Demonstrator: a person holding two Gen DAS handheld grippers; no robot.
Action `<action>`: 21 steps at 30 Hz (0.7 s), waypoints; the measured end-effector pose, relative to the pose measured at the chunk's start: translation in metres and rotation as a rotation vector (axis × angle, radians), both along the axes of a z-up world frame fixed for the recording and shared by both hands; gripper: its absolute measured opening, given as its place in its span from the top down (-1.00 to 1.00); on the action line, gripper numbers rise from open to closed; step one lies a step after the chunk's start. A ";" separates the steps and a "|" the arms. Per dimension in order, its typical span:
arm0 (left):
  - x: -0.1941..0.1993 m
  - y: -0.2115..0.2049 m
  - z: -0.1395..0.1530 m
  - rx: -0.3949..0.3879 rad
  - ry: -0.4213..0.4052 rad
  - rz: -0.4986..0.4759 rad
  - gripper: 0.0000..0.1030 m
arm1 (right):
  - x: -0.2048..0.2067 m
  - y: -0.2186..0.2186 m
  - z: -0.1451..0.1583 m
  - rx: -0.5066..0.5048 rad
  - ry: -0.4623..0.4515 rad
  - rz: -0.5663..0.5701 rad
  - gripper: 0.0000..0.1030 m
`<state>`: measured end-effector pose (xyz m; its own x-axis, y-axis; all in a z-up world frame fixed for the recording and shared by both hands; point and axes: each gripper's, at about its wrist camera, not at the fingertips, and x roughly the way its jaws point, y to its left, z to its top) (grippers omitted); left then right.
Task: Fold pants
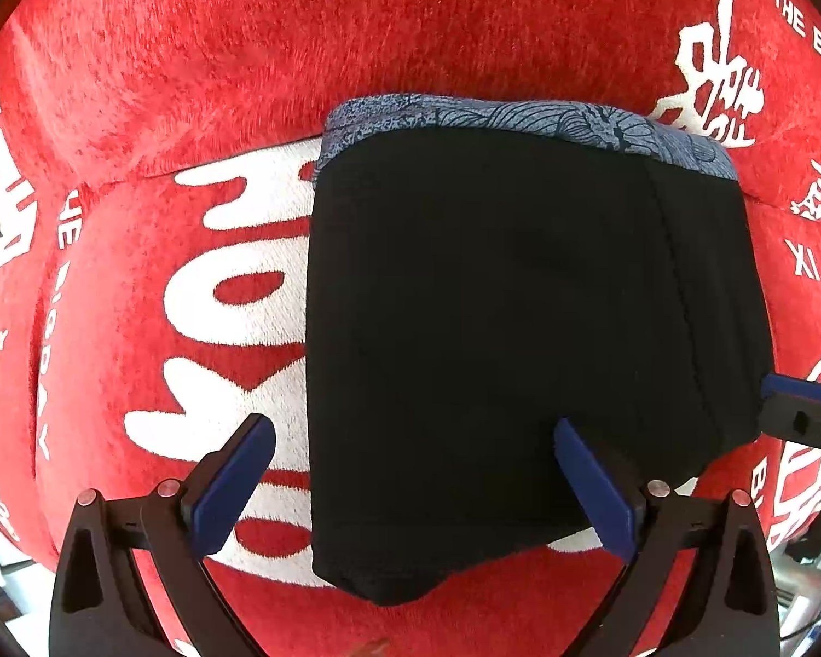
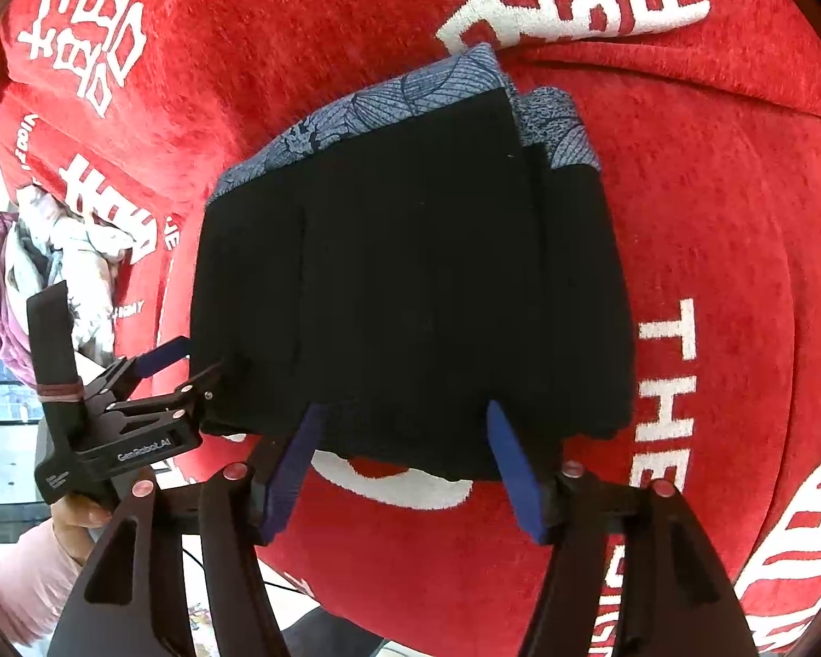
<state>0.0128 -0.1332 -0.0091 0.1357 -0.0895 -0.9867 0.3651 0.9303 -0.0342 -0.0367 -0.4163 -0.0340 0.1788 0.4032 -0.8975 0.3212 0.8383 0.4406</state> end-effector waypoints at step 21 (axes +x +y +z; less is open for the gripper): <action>0.034 0.021 -0.008 -0.142 0.112 0.028 -0.98 | -0.012 -0.080 -0.017 0.011 0.045 -0.112 -0.44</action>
<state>0.0466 -0.1121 -0.0174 0.0297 -0.2263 -0.9736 0.3254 0.9232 -0.2047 -0.0482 -0.4966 -0.0515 0.1829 0.3931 -0.9011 0.4325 0.7910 0.4328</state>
